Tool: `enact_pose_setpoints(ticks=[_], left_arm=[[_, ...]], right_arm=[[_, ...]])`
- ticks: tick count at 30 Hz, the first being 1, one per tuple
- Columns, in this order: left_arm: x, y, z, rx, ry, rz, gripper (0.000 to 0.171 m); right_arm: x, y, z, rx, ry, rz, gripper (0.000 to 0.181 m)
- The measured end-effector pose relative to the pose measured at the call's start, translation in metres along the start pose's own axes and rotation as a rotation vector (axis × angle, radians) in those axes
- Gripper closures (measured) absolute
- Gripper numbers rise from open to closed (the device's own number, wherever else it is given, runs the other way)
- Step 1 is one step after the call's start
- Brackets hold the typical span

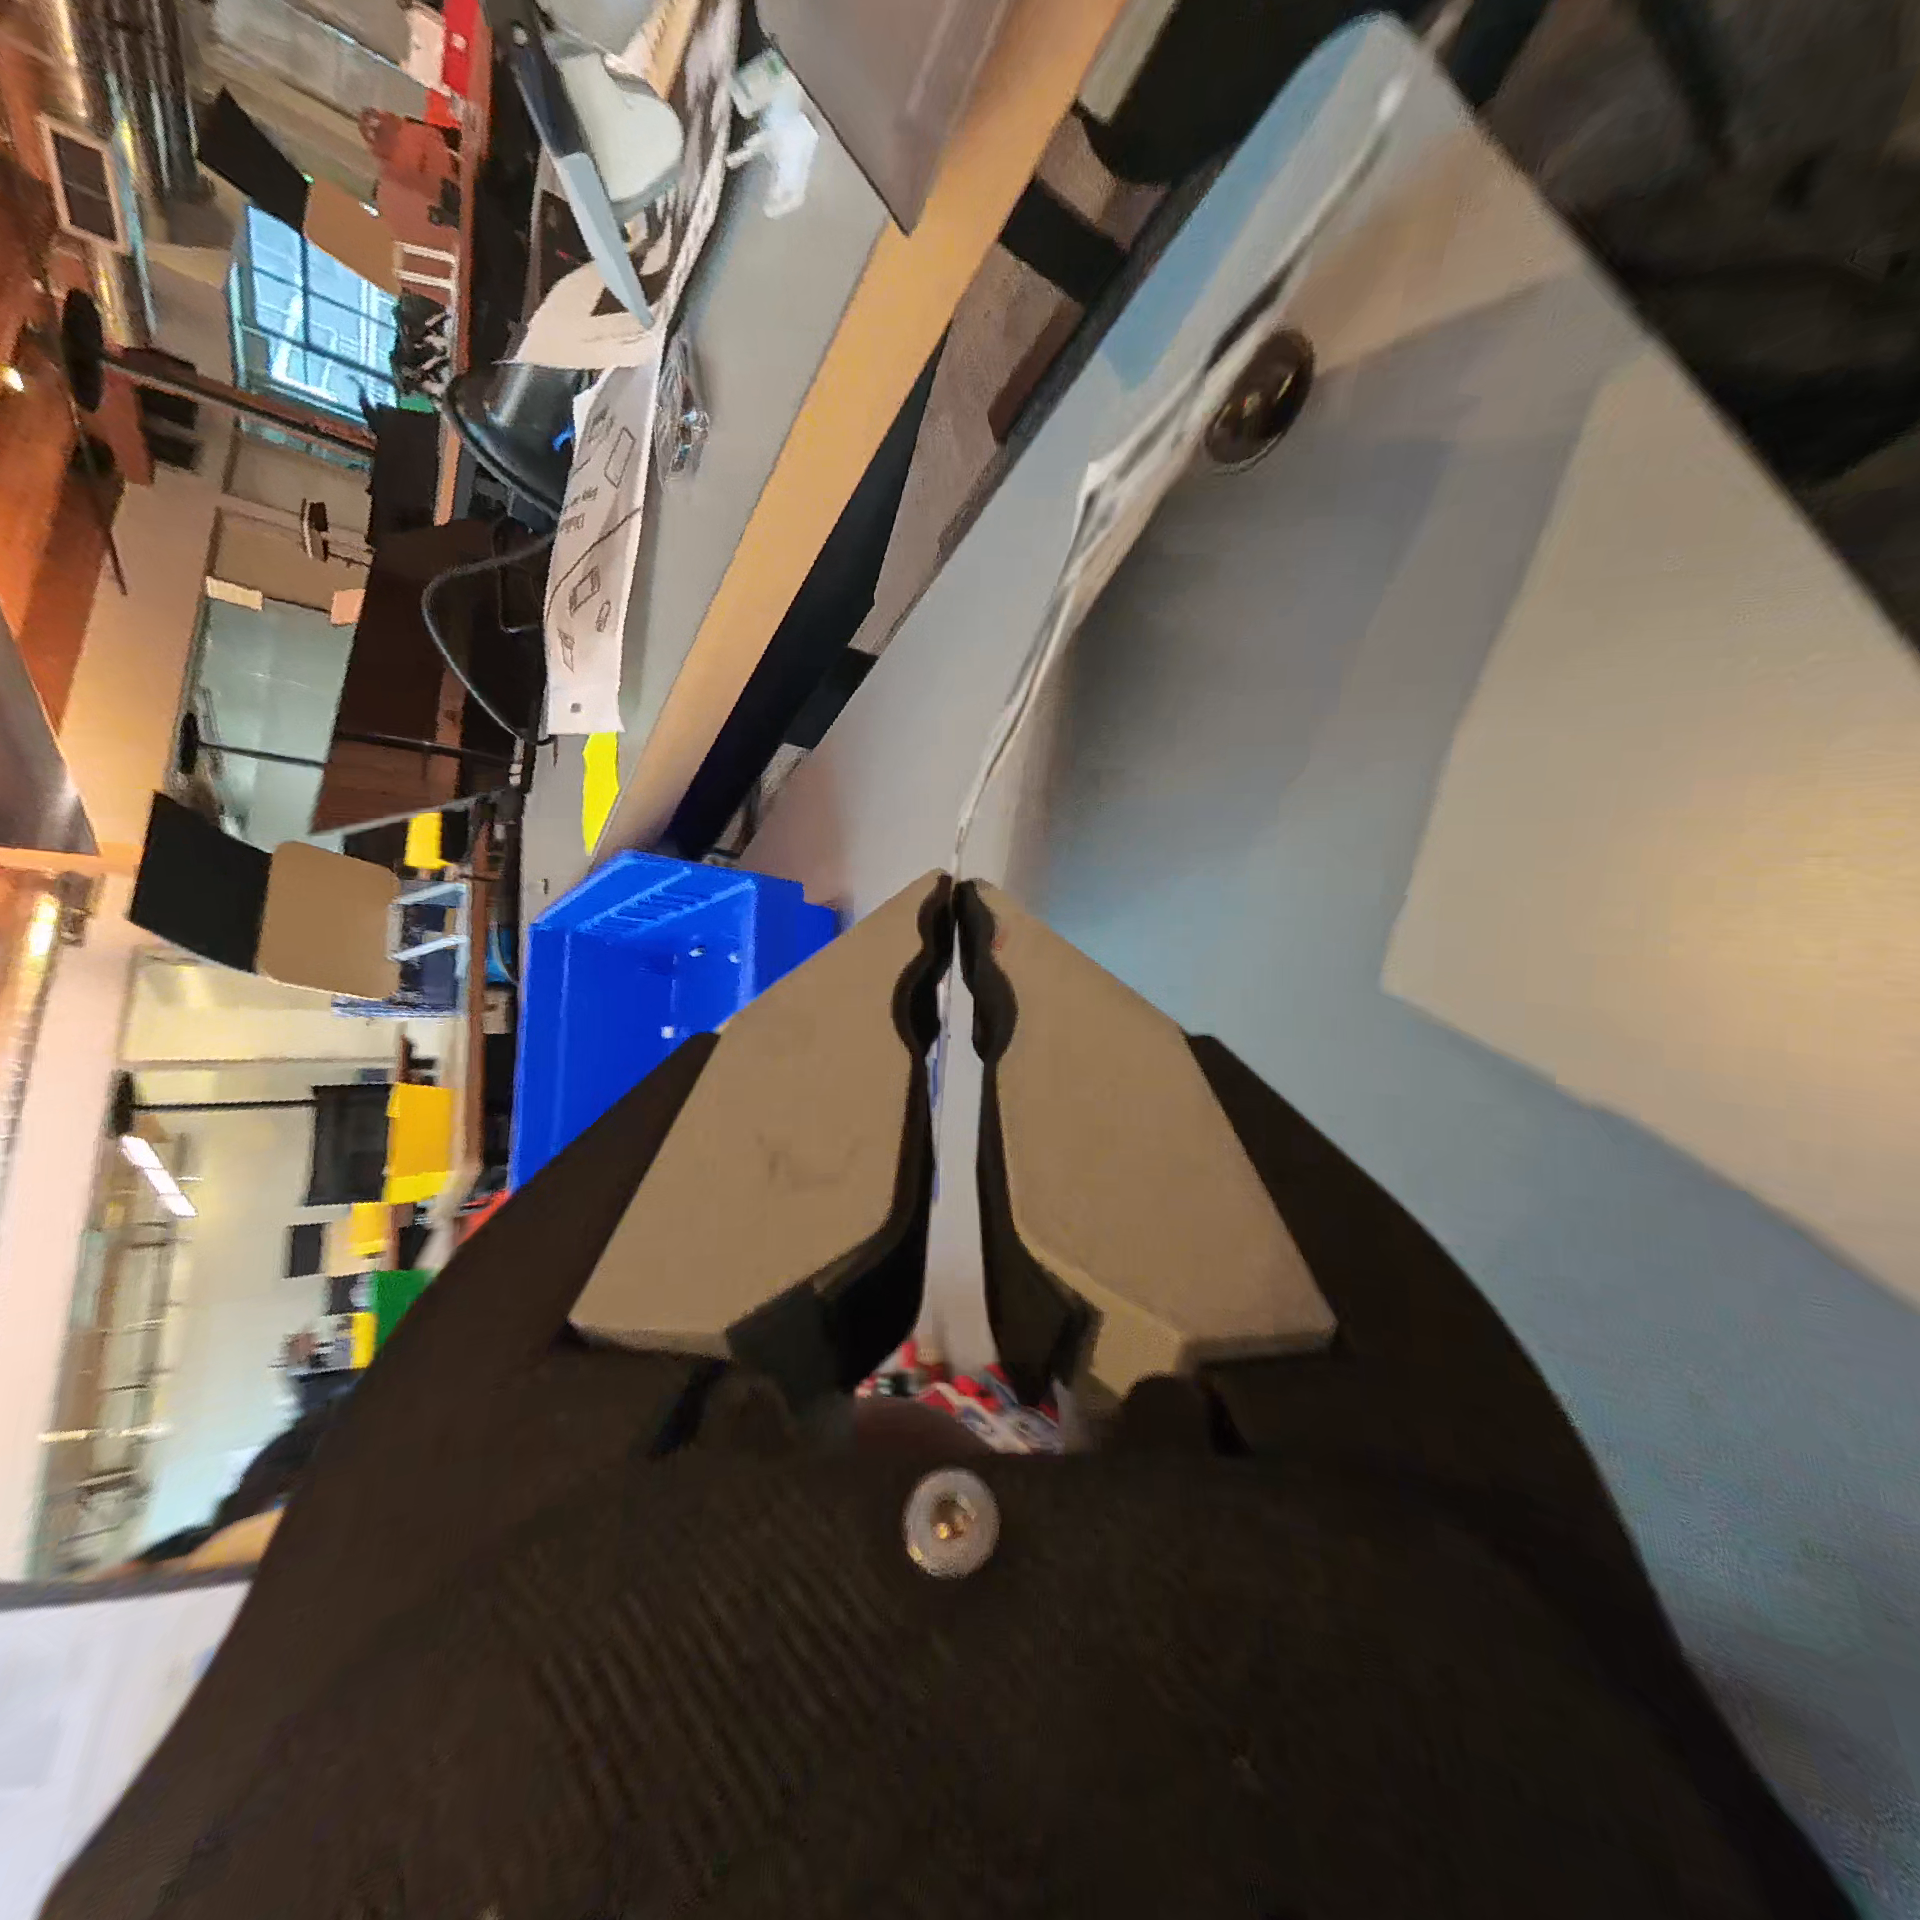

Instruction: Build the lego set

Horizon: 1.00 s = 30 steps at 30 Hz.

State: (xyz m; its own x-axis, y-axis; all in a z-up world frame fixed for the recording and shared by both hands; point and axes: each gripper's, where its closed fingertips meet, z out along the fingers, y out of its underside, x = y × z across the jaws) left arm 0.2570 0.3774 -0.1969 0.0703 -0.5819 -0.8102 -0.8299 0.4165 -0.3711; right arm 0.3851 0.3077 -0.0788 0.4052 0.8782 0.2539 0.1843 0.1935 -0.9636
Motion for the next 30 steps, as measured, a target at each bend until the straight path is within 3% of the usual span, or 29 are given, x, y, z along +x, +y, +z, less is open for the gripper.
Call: enact_pose_setpoints(ticks=[4,7,10,13,16,18,21,25,28,30], left_arm=[[0.011,0.02,0.028,-0.139,0.1,0.061,0.171],[0.033,0.024,0.024,-0.172,0.21,0.023,0.163],[0.049,0.027,0.009,-0.177,0.252,0.056,0.167],[0.073,0.028,-0.007,-0.21,0.383,-0.031,0.137],[0.086,0.017,-0.027,-0.202,0.515,-0.229,0.101],[0.083,0.011,-0.041,-0.182,0.547,-0.329,0.091],[0.069,0.008,-0.072,-0.151,0.493,-0.425,0.1],[0.054,0.008,-0.145,-0.025,0.305,-0.635,0.107],[0.054,0.043,-0.207,0.047,0.141,-0.83,0.114],[0.069,0.087,-0.235,-0.021,0.069,-0.923,0.114]], right_arm=[[0.0,0.011,0.009,-0.091,-0.006,0.006,0.181],[-0.002,0.019,0.016,-0.17,-0.02,0.011,0.181],[-0.008,0.025,0.023,-0.217,-0.059,0.011,0.181],[-0.015,0.031,0.031,-0.255,-0.091,0.017,0.181],[-0.02,0.041,0.04,-0.298,-0.12,0.031,0.181],[-0.026,0.047,0.046,-0.327,-0.15,0.032,0.181],[-0.041,0.049,0.055,-0.351,-0.198,0.025,0.181],[-0.064,0.039,0.067,-0.29,-0.219,0.024,0.181],[-0.076,0.027,0.075,-0.176,-0.233,0.1,0.181],[-0.08,0.017,0.08,-0.066,-0.253,0.188,0.181]])
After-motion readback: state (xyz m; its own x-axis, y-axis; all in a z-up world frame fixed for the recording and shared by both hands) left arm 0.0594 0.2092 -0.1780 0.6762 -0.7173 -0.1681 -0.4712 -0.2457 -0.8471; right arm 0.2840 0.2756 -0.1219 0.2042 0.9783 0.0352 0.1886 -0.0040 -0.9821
